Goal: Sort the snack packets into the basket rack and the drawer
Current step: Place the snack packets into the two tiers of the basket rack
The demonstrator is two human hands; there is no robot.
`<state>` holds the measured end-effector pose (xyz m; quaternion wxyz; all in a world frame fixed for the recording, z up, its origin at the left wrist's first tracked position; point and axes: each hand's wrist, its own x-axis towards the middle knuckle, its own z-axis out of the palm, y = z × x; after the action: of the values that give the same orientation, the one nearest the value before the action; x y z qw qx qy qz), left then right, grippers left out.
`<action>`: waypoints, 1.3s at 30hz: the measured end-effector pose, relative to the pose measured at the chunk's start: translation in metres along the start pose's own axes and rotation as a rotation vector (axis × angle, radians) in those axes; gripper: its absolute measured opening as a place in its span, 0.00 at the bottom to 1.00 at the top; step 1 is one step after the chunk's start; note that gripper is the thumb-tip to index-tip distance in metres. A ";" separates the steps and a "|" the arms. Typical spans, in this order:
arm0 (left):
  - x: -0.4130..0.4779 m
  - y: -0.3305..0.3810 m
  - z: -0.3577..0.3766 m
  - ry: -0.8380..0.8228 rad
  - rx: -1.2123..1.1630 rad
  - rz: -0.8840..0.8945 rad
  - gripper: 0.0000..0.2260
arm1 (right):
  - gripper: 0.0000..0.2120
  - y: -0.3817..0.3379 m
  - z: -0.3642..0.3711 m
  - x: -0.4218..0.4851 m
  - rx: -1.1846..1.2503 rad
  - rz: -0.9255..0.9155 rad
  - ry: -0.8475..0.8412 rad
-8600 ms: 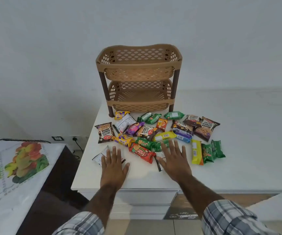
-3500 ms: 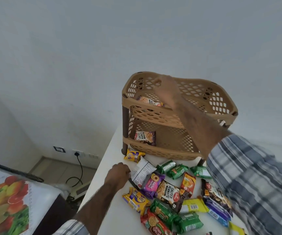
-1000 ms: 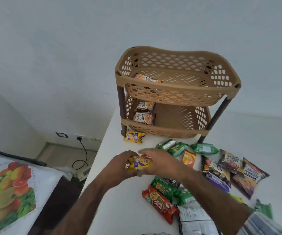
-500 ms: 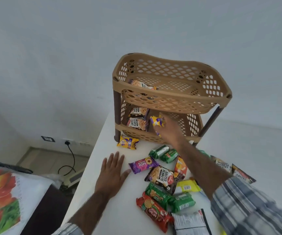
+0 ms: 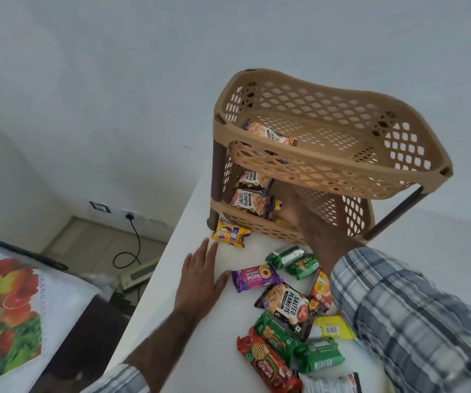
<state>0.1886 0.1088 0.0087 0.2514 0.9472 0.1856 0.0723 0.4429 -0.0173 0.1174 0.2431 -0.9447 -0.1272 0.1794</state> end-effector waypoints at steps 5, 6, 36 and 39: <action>0.023 0.017 0.001 0.128 -0.153 -0.195 0.34 | 0.12 -0.002 0.000 -0.007 -0.041 -0.056 -0.072; 0.028 0.022 0.000 0.148 -0.165 -0.220 0.34 | 0.16 0.000 -0.002 -0.009 -0.027 -0.058 -0.035; 0.013 0.061 -0.032 0.134 -0.359 -0.041 0.25 | 0.32 0.001 0.012 -0.145 0.033 -0.427 0.007; 0.016 0.075 -0.038 0.117 -0.375 0.062 0.23 | 0.33 -0.007 0.009 -0.139 0.051 -0.377 -0.018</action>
<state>0.2179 0.0718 0.0793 0.4099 0.8832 0.1537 0.1683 0.3129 -0.0535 0.1520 0.2952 -0.8961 -0.2994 0.1424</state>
